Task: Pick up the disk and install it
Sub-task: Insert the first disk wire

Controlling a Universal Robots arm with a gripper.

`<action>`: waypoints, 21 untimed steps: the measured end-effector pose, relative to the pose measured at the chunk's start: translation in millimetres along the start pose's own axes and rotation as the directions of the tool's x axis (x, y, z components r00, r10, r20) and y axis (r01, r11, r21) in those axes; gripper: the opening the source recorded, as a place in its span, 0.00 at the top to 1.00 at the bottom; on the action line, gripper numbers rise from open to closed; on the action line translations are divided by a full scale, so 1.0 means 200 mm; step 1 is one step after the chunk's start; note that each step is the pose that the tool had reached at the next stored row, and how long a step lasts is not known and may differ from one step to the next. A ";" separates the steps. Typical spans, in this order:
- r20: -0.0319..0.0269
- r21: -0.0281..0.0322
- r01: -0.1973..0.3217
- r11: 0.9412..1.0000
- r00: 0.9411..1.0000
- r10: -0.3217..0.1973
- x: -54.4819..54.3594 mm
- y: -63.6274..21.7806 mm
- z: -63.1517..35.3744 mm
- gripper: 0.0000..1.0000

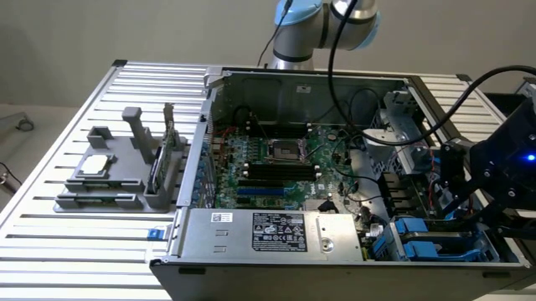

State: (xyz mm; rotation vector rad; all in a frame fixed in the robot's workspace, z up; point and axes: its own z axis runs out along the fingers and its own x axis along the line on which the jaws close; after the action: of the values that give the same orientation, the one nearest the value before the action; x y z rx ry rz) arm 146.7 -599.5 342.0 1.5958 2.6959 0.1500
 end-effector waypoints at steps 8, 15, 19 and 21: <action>0.001 -0.005 -0.057 0.998 0.998 0.057 0.00 0.001 0.001 0.69; 0.004 -0.008 -0.104 0.995 0.995 0.104 -0.01 -0.001 0.003 0.69; 0.004 -0.010 -0.131 0.991 0.991 0.131 -0.01 -0.004 0.010 0.69; 0.004 -0.011 -0.144 0.989 0.990 0.144 -0.02 -0.005 0.013 0.69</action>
State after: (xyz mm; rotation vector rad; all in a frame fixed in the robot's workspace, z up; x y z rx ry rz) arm 147.5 -602.7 339.1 1.7857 2.5705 0.1610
